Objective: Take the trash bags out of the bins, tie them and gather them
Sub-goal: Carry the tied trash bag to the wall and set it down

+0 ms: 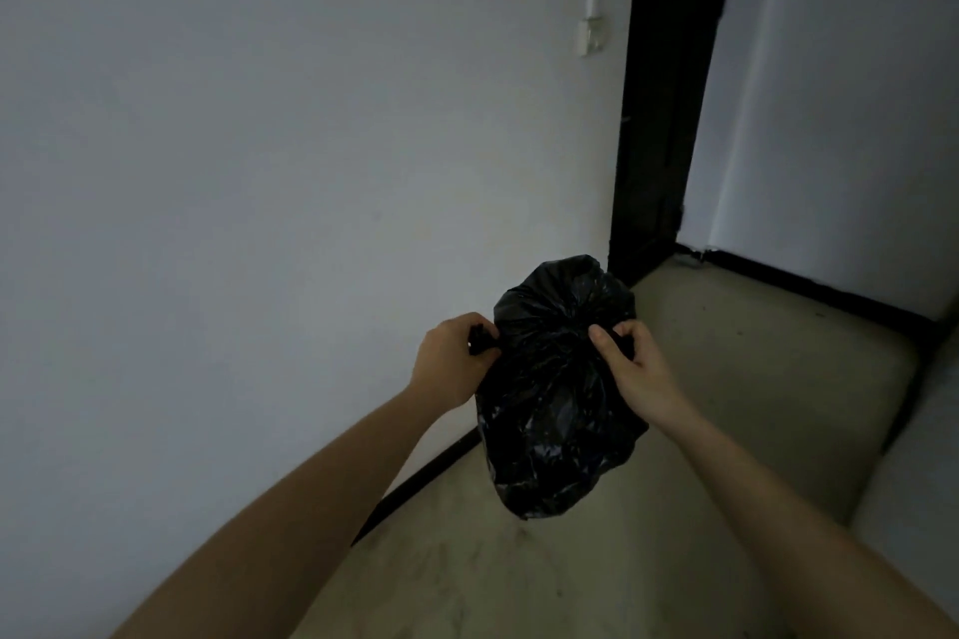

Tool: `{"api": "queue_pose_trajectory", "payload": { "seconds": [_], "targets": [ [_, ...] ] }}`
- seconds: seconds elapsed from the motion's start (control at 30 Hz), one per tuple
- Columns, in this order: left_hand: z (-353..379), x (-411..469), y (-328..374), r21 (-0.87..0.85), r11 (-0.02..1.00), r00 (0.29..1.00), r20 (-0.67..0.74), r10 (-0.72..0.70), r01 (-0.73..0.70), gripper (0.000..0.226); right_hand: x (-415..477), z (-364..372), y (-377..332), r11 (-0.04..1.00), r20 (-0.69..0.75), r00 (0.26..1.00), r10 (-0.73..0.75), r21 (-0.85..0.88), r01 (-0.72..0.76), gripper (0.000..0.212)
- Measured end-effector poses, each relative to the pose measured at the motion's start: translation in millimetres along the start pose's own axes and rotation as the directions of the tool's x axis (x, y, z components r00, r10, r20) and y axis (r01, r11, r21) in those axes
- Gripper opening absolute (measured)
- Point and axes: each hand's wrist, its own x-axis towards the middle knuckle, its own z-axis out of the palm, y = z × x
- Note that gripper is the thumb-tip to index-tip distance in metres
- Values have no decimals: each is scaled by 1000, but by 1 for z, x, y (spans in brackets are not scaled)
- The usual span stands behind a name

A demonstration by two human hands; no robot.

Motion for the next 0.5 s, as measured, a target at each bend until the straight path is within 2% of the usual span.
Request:
{"api": "queue_pose_trajectory", "payload": {
  "seconds": [0.17, 0.33, 0.5],
  "targets": [
    [23, 139, 13, 51, 999, 1000, -11, 11, -10, 12, 145, -20, 0, 1000, 5, 1000, -2, -4, 2, 39],
    [48, 241, 3, 103, 993, 998, -34, -46, 50, 17, 246, -22, 6, 996, 53, 997, -50, -77, 54, 29],
    [107, 362, -10, -4, 1000, 1000, -3, -13, 13, 16, 371, -28, 43, 988, -11, 995, -97, -124, 95, 19]
  ]
}}
